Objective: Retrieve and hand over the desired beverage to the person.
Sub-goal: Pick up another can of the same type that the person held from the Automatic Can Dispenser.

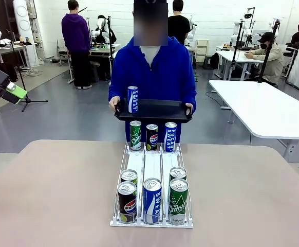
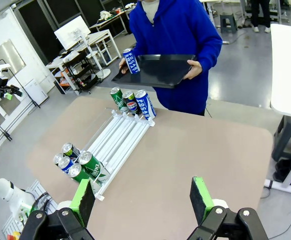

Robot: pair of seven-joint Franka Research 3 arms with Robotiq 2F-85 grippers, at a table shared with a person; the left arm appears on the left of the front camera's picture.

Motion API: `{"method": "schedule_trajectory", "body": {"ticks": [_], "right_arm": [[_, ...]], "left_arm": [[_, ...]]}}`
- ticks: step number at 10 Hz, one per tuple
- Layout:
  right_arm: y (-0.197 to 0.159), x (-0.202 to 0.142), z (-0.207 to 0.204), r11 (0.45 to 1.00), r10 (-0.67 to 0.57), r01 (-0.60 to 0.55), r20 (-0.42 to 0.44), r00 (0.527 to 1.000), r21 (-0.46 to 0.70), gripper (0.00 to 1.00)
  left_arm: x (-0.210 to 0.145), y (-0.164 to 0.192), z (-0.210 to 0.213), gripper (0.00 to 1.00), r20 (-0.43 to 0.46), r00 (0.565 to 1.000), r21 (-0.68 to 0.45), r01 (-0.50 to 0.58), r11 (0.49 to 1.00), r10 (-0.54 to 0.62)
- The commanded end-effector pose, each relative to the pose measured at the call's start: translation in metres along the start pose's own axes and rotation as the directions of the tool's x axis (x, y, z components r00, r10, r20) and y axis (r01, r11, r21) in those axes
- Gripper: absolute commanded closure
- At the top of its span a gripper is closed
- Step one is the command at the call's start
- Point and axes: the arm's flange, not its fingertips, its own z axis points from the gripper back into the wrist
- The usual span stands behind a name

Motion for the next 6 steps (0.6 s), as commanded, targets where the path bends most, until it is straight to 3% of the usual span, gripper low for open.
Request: {"method": "schedule_trajectory", "body": {"ticks": [1,2,4,6], "right_arm": [[0.000,0.000,-0.002,1.000,0.006,-0.006,0.004,1.000,0.014,0.00],[0.000,0.000,0.000,1.000,0.000,0.000,0.000,1.000,0.000,0.00],[0.047,0.036,-0.047,0.995,-0.069,0.052,-0.226,0.972,-0.081,0.00],[0.105,0.068,-0.123,0.961,-0.157,0.033,-0.442,0.883,-0.275,0.00]], "left_arm": [[-0.001,0.000,0.000,0.00,0.000,1.000,-0.004,0.007,1.000,-0.007],[-0.001,0.000,0.000,0.00,0.000,1.000,-0.004,0.007,1.000,-0.007],[-0.001,0.000,0.000,0.00,0.000,1.000,-0.004,0.007,1.000,-0.007],[-0.001,0.000,0.000,0.00,0.000,1.000,-0.004,0.007,1.000,-0.007]]}}
